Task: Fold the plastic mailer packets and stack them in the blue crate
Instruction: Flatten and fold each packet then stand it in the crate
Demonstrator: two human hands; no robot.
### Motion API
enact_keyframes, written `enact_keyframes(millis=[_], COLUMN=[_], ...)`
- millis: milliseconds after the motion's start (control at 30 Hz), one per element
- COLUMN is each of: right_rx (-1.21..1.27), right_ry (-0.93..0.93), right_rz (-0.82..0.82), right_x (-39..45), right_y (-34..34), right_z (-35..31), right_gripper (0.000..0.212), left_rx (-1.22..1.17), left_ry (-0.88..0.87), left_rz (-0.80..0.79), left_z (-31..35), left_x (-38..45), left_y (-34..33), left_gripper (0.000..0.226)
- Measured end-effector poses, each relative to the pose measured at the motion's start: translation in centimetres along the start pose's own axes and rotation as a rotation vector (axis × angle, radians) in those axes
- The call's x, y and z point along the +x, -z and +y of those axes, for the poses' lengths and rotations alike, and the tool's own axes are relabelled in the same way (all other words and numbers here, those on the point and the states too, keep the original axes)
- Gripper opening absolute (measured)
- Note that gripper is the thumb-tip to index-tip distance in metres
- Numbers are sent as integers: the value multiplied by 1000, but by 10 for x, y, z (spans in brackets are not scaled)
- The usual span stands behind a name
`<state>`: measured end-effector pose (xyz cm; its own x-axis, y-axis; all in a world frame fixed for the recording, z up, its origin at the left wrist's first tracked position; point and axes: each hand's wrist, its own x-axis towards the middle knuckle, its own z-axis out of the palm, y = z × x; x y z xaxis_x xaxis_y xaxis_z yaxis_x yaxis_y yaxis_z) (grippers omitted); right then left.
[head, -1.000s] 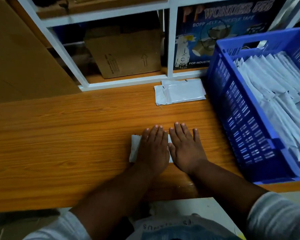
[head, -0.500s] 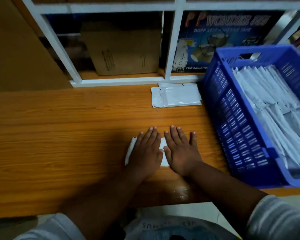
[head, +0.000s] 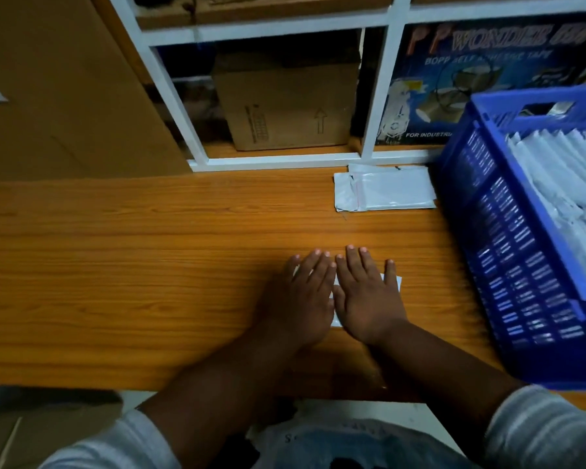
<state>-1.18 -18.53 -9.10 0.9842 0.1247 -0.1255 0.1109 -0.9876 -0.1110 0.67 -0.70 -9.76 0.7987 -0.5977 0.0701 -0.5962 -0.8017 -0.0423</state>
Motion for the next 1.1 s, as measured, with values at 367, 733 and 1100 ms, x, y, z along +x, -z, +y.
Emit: enact_keyframes(millis=[367, 733, 1100], right_rx=[21, 1, 17], right_ry=[4, 54, 163], right_rz=[27, -70, -160], right_x=[1, 9, -37], right_y=[-5, 23, -4], right_z=[3, 12, -17], right_gripper=[70, 71, 71], left_rx=[-212, -265, -104], left_ry=[-4, 177, 192], left_rz=[27, 198, -32], left_z=[-22, -12, -7], left_x=[-1, -45, -54], left_y=[-20, -3, -15], left_gripper=[76, 90, 95])
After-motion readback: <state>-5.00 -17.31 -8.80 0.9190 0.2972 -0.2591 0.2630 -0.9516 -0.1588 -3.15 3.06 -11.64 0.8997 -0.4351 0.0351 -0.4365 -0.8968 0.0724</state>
